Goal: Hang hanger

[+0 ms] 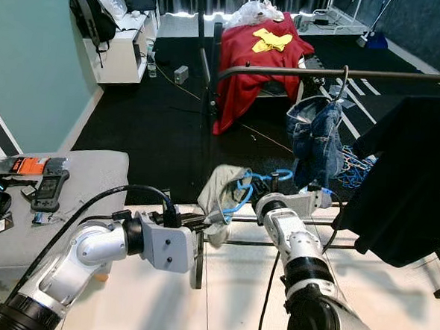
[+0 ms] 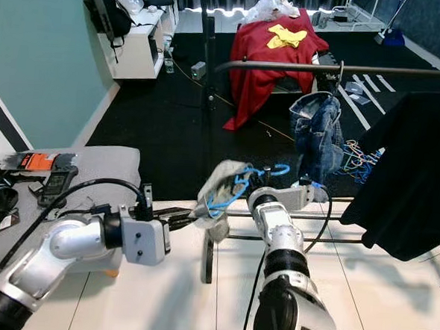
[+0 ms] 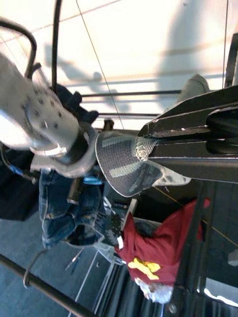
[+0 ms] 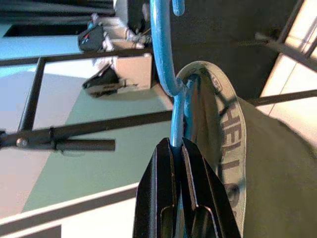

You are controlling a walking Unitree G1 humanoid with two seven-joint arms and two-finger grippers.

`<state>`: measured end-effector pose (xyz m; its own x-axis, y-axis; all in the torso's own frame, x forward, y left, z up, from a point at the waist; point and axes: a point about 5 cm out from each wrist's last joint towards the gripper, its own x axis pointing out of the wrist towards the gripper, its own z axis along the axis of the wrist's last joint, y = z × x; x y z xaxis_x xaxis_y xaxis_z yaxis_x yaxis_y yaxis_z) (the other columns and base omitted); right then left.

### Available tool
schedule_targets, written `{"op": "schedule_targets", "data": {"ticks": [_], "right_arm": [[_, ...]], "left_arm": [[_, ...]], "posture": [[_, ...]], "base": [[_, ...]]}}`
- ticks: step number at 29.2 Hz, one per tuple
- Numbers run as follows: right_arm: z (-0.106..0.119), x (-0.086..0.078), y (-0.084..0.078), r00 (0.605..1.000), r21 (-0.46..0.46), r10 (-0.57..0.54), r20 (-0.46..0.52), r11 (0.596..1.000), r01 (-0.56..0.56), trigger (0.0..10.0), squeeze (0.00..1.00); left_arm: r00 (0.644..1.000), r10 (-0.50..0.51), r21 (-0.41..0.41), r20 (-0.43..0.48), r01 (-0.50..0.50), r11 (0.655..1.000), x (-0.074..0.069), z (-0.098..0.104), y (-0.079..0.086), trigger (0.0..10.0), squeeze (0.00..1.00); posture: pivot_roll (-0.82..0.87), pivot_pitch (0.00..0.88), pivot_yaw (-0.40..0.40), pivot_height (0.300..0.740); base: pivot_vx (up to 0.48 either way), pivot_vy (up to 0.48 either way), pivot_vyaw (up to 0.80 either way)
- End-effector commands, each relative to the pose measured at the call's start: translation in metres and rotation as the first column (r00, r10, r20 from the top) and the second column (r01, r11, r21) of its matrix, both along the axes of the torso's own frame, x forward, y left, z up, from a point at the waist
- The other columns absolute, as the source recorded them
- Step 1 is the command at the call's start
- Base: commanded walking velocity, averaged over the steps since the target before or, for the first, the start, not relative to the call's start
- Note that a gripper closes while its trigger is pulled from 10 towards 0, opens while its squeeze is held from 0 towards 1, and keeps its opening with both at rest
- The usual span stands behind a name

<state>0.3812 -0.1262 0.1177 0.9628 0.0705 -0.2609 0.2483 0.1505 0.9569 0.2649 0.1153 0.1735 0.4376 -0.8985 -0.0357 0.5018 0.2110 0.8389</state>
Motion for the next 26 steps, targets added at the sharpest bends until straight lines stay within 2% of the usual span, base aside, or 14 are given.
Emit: {"op": "schedule_targets", "data": {"ticks": [1, 8, 15, 16, 17, 18, 19, 22, 26], "right_arm": [[0.001, 0.002, -0.001, 0.999, -0.012, -0.033, -0.026, 0.999, 0.033, 10.0, 0.00], [0.003, 0.005, -0.005, 0.989, -0.033, -0.129, -0.069, 0.991, 0.127, 10.0, 0.00], [0.009, 0.007, -0.004, 0.983, -0.098, -0.168, -0.076, 0.982, 0.160, 10.0, 0.00], [0.011, 0.008, -0.003, 0.984, -0.142, -0.166, -0.069, 0.978, 0.155, 10.0, 0.00], [0.011, 0.008, -0.003, 0.984, -0.142, -0.166, -0.069, 0.978, 0.155, 10.0, 0.00], [0.015, 0.010, -0.001, 0.986, -0.208, -0.156, -0.056, 0.968, 0.141, 10.0, 0.00], [0.015, 0.010, -0.001, 0.986, -0.208, -0.156, -0.056, 0.968, 0.141, 10.0, 0.00], [0.024, 0.012, 0.011, 0.997, -0.418, -0.077, 0.010, 0.905, 0.074, 10.0, 0.00], [0.028, 0.012, 0.025, 0.998, -0.522, 0.012, 0.065, 0.852, 0.024, 10.0, 0.00]], "left_arm": [[1.000, -0.016, 0.017, -0.008, 0.016, 1.000, -0.004, -0.003, -0.003, 10.0, 0.00], [0.999, -0.025, 0.016, -0.026, 0.026, 1.000, -0.005, -0.006, -0.009, 10.0, 0.00], [0.998, -0.034, 0.022, -0.052, 0.035, 0.999, -0.007, -0.010, -0.013, 10.0, 0.00], [0.998, -0.032, 0.023, -0.058, 0.033, 0.999, -0.006, -0.011, -0.013, 10.0, 0.00], [0.998, -0.032, 0.023, -0.058, 0.033, 0.999, -0.006, -0.011, -0.013, 10.0, 0.00], [0.998, -0.029, 0.025, -0.063, 0.031, 0.999, -0.006, -0.012, -0.014, 10.0, 0.00], [0.998, -0.029, 0.025, -0.063, 0.031, 0.999, -0.006, -0.012, -0.014, 10.0, 0.00], [0.997, -0.023, 0.008, -0.078, 0.024, 1.000, -0.002, -0.014, -0.021, 10.0, 0.00], [0.995, -0.006, -0.028, -0.097, 0.003, 1.000, 0.002, -0.015, -0.028, 10.0, 0.00]], "posture": [[-0.01, 0.068, 0.025, 0.740], [-0.01, 0.064, 0.029, 0.740], [-0.01, 0.062, 0.028, 0.740], [-0.01, 0.062, 0.027, 0.740], [-0.01, 0.062, 0.027, 0.740], [-0.02, 0.062, 0.025, 0.740], [-0.02, 0.062, 0.025, 0.740], [-0.02, 0.063, 0.021, 0.740], [-0.03, 0.064, 0.020, 0.740]], "base": [[0.000, 0.000, 0.00], [0.000, 0.000, 0.00], [0.000, 0.000, 0.00], [0.000, 0.000, 0.00], [0.000, 0.000, 0.00], [0.000, 0.000, 0.00], [0.000, 0.000, 0.00], [0.000, 0.000, 0.00], [0.000, 0.000, 0.00]]}}
